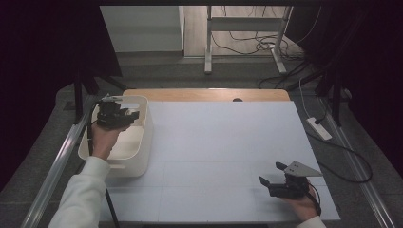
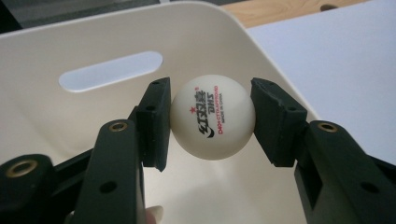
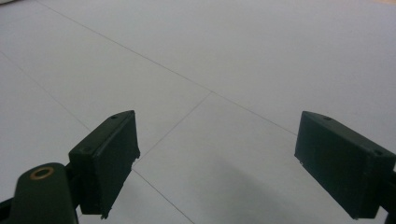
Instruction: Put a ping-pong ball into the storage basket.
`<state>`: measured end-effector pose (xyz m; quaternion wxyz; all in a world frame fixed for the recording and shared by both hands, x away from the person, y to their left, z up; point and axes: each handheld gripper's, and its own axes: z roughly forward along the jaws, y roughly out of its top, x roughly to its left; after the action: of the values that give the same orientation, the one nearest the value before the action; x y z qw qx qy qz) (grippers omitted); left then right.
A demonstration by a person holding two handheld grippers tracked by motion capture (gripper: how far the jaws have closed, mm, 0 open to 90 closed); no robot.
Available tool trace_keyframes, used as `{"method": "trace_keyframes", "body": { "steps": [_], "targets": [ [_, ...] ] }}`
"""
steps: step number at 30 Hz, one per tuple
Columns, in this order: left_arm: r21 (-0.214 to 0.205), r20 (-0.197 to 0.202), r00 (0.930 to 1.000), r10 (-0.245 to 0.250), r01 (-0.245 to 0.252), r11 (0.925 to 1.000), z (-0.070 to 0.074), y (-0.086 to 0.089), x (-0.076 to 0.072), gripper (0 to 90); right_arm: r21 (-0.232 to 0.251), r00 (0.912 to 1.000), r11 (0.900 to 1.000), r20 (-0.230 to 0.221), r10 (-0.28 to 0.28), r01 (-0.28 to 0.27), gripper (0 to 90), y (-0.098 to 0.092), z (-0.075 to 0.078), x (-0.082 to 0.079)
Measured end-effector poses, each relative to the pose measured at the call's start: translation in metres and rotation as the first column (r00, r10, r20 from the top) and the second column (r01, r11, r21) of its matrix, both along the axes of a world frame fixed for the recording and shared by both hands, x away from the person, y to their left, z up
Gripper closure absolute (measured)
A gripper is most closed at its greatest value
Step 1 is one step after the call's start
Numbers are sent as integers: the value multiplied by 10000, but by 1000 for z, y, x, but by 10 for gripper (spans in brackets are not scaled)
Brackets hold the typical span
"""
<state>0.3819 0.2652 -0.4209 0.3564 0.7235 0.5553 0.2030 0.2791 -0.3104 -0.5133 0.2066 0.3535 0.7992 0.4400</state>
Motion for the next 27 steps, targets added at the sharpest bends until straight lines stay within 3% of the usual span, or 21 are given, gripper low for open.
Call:
{"method": "trace_keyframes", "body": {
  "steps": [8,17,22,27],
  "targets": [
    [238,-378,9993,54,-45,9997,-6,1,3,509,-4,10000,10000,14,-8,8,133,0,0,0],
    [230,-368,9993,94,-86,9997,-4,0,2,502,-12,10000,10000,13,-24,24,133,0,0,0],
    [104,-223,9979,609,-607,9981,-1,0,3,253,-13,10000,10000,12,-20,20,133,0,0,0],
    [-216,-53,9984,560,-561,9982,1,1,1,204,-8,10000,10000,9,-24,24,133,0,0,0]
  ]
}}
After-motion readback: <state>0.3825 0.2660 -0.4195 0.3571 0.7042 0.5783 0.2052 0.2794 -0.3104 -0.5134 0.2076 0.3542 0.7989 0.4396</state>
